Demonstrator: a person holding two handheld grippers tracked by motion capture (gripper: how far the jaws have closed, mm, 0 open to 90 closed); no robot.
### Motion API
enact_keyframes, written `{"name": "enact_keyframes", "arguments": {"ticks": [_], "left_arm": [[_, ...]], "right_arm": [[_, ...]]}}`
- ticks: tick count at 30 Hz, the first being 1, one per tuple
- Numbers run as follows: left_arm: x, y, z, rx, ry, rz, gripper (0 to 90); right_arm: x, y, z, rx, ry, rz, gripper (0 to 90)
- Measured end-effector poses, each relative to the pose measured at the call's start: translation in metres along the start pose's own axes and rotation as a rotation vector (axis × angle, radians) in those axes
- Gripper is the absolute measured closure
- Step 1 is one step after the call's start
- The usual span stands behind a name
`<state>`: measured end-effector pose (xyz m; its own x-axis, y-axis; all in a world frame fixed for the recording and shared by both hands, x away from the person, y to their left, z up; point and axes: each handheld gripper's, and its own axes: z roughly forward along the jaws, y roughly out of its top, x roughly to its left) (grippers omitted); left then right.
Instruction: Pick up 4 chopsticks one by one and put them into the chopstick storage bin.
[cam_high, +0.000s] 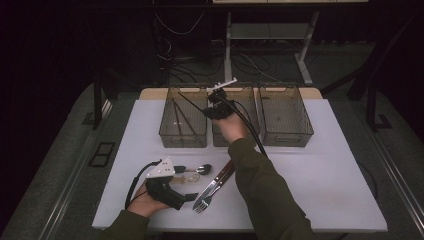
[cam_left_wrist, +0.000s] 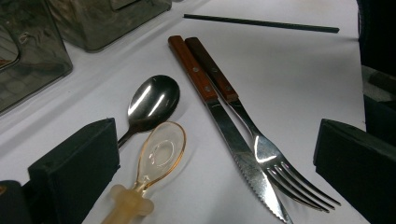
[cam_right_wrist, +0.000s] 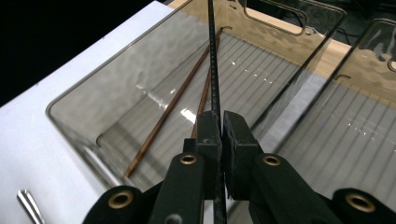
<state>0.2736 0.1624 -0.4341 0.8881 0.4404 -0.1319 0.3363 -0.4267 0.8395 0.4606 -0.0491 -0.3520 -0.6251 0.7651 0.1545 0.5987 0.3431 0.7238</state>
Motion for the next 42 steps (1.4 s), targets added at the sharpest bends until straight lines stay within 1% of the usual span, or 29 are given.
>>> {"name": "enact_keyframes", "arguments": {"ticks": [2,5,7,8,11,13,14,15,17,18,20,22,23,25,27,30,32,33,35,37,38,39,40,41,42], "left_arm": [[0.000,0.000,0.000,0.004,0.002,0.008,0.0],[0.000,0.000,0.001,0.001,0.000,0.005,0.0],[0.000,0.001,0.000,-0.002,0.000,0.005,0.0],[0.000,0.001,0.000,-0.006,-0.002,0.009,0.0],[0.001,0.001,0.000,-0.007,-0.004,0.010,0.0],[0.001,0.001,-0.001,-0.006,-0.007,0.006,0.0],[0.000,0.001,-0.001,-0.009,-0.008,0.007,0.0],[0.000,0.001,-0.001,-0.013,-0.009,0.006,0.0],[0.001,0.001,-0.002,-0.013,-0.009,0.008,0.0],[0.001,0.001,-0.002,-0.014,-0.008,0.007,0.0],[0.002,0.001,-0.002,-0.012,-0.007,0.012,0.0],[0.002,0.001,-0.002,-0.012,-0.008,0.015,0.0],[0.001,0.001,-0.002,-0.009,-0.008,0.017,0.0],[0.001,0.001,-0.002,-0.013,-0.005,0.012,0.0],[0.000,0.001,-0.002,-0.013,-0.005,0.014,0.0],[0.000,0.000,-0.001,-0.010,-0.002,0.017,0.0],[0.000,0.001,-0.001,-0.001,0.001,0.022,0.0],[0.000,0.001,-0.001,-0.009,0.001,0.019,0.0],[-0.001,0.000,-0.001,-0.009,0.003,0.019,0.0],[-0.001,0.000,0.000,-0.009,0.002,0.012,0.0],[-0.001,0.000,-0.001,-0.001,0.002,0.019,0.0],[-0.002,0.000,0.000,-0.010,0.004,0.008,0.0],[-0.001,0.000,-0.001,-0.002,0.003,0.013,0.0],[-0.002,0.000,0.000,-0.014,0.002,0.000,0.0],[-0.001,0.000,-0.001,-0.012,0.003,0.002,0.0]], "right_arm": [[0.002,0.004,0.006,0.010,-0.013,-0.002,85.9],[0.004,0.006,0.016,0.018,-0.025,0.010,85.9],[0.006,0.007,0.024,0.029,-0.029,0.027,85.9],[0.007,0.008,0.027,0.031,-0.032,0.026,85.8],[0.011,0.011,0.038,0.047,-0.032,0.042,85.7],[0.014,0.011,0.043,0.050,-0.029,0.038,84.9],[0.015,0.011,0.047,0.051,-0.028,0.032,83.6],[0.014,0.011,0.048,0.041,-0.031,0.030,79.2],[0.013,0.011,0.047,0.026,-0.023,0.047,73.5],[0.013,0.010,0.046,0.027,-0.022,0.043,70.4],[0.012,0.009,0.041,0.027,-0.036,0.019,64.3],[0.010,0.007,0.033,0.012,-0.034,0.013,59.7],[0.009,0.006,0.029,0.010,-0.031,0.017,57.4],[0.003,0.003,0.019,0.004,-0.022,0.006,53.5],[0.000,-0.002,0.007,-0.018,-0.006,0.004,50.8],[-0.005,-0.009,-0.009,-0.024,0.013,-0.024,46.0],[-0.010,-0.015,-0.019,-0.035,0.023,-0.036,43.8],[-0.012,-0.019,-0.024,-0.043,0.023,-0.039,42.8],[-0.016,-0.026,-0.033,-0.060,0.031,-0.045,41.1],[-0.019,-0.031,-0.040,-0.057,0.038,-0.053,39.3],[-0.021,-0.034,-0.044,-0.058,0.050,-0.054,39.2],[-0.022,-0.037,-0.047,-0.066,0.055,-0.057,39.2],[-0.023,-0.040,-0.050,-0.071,0.059,-0.059,38.8],[-0.024,-0.043,-0.054,-0.076,0.061,-0.063,37.8],[-0.025,-0.046,-0.058,-0.080,0.068,-0.063,37.0]]}}
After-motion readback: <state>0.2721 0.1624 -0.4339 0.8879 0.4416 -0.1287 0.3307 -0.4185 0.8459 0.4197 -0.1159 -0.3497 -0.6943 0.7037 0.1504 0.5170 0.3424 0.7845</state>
